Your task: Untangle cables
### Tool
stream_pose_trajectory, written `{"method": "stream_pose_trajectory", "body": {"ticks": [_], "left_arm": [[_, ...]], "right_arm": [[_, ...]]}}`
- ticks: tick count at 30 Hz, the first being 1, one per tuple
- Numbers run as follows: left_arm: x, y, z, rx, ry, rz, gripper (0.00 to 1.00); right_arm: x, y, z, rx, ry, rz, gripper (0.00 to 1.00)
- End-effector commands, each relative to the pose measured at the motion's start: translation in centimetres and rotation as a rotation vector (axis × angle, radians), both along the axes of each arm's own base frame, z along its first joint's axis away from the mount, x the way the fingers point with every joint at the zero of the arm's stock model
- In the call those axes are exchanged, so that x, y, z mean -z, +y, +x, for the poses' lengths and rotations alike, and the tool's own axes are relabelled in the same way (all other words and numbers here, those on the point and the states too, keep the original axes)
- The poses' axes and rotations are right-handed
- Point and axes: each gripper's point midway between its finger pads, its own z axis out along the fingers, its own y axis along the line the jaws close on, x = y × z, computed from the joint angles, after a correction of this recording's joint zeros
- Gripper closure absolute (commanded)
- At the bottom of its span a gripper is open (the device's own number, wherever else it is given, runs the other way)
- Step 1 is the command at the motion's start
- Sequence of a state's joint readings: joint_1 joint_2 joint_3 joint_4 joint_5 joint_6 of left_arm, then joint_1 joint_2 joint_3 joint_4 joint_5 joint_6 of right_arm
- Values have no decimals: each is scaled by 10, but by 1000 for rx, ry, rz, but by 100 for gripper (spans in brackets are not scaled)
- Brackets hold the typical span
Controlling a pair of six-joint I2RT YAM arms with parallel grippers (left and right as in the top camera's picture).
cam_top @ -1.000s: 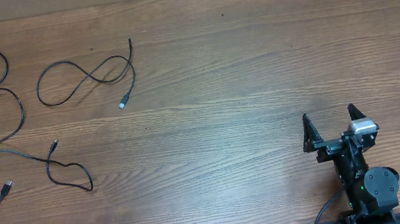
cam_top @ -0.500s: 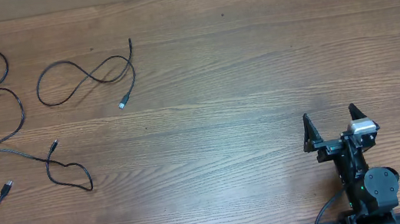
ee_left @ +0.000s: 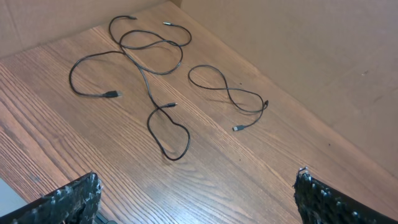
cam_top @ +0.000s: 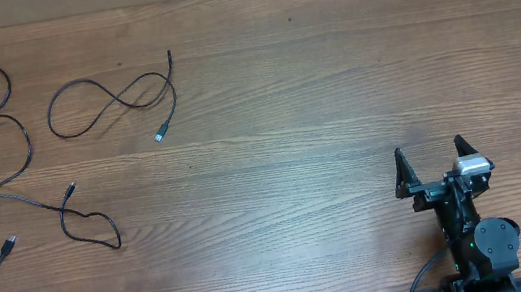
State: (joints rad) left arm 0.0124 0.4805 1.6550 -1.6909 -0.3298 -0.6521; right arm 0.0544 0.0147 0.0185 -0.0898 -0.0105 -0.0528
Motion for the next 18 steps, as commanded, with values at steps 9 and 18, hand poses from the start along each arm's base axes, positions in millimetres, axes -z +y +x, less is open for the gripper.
{"method": "stream_pose_trajectory", "body": {"ticks": [9,18], "left_arm": [[1,2,-3,-14,-11,-3,1],[1,1,-35,-33,-133,1,1]], "right_arm": [[1,0,0,1,-8,-4,0],[1,0,0,1,-8,-4,0]]}}
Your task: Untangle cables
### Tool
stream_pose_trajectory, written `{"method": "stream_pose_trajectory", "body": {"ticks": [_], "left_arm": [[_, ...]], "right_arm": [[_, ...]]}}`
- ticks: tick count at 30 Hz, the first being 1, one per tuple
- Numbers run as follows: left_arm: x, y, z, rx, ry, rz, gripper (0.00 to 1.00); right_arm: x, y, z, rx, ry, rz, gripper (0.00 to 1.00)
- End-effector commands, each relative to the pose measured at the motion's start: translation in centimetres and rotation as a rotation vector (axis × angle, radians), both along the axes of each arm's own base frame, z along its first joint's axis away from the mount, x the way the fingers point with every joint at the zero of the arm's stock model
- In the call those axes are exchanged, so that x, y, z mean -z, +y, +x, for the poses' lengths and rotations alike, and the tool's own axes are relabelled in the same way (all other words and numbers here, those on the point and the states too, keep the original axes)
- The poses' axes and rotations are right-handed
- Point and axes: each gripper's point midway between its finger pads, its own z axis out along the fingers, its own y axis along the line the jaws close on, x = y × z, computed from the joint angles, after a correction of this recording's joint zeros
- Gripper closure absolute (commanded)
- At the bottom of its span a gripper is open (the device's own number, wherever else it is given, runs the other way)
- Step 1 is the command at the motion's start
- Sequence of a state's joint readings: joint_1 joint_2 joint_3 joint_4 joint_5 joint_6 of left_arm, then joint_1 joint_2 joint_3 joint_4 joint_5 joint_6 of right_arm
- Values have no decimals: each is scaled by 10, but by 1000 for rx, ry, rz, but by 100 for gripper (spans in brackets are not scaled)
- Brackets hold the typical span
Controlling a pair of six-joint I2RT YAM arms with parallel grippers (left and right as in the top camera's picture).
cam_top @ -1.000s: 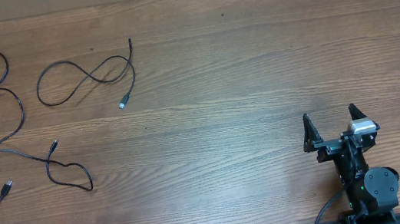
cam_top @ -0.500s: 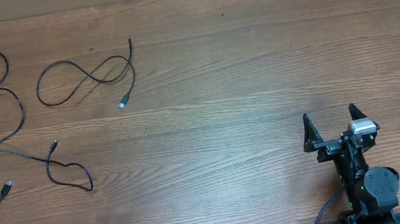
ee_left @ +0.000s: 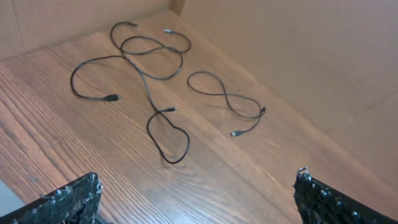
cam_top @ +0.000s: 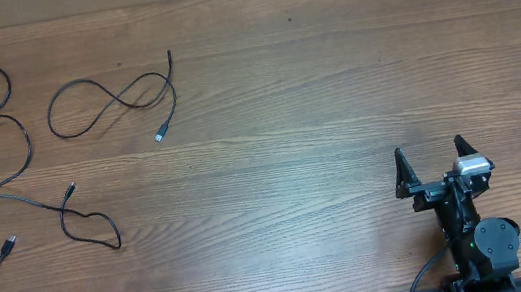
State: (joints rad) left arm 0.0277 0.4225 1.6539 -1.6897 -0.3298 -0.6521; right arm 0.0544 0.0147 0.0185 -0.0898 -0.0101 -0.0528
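Note:
Three black cables lie apart at the table's left. One snakes at the far left, one forms a figure-eight (cam_top: 113, 97), and one runs lower, ending in a small loop (cam_top: 90, 229). The left wrist view shows the far-left cable (ee_left: 149, 53), the figure-eight cable (ee_left: 227, 99) and the looped cable (ee_left: 168, 134) ahead of my left gripper (ee_left: 196, 202). It is open and empty, well short of them. My right gripper (cam_top: 429, 152) stands open and empty at the table's lower right, far from the cables.
A cardboard wall (ee_left: 298, 50) borders the table behind the cables. The bare wooden table (cam_top: 316, 108) stretches between the cables and the right arm. The left arm's base sits along the bottom edge of the overhead view.
My left gripper has drawn back towards the bottom edge of the overhead view, and its camera now shows more of the cardboard wall. The cables and the right arm have not moved.

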Motion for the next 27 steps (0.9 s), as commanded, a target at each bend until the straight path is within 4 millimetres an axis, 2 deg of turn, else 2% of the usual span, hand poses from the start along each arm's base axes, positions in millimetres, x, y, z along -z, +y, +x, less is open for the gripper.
{"method": "stream_pose_trajectory", "body": {"ticks": [1,5,10,17,27], "left_arm": [[2,1,-25,-13,-93,9,0],[12,-5,-41,15,-157,-3,0],[36,-11,-46,44,-169,-14,0],[68,-17,-34,76,-146,-31,1],[75,-20,-7,97,-153,-37,1]], "right_arm": [[1,0,0,1,-8,-4,0],[1,0,0,1,-8,-4,0],[1,0,0,1,-8,-4,0],[1,0,0,1,-8,-4,0],[1,0,0,1,-8,-4,0]]}}
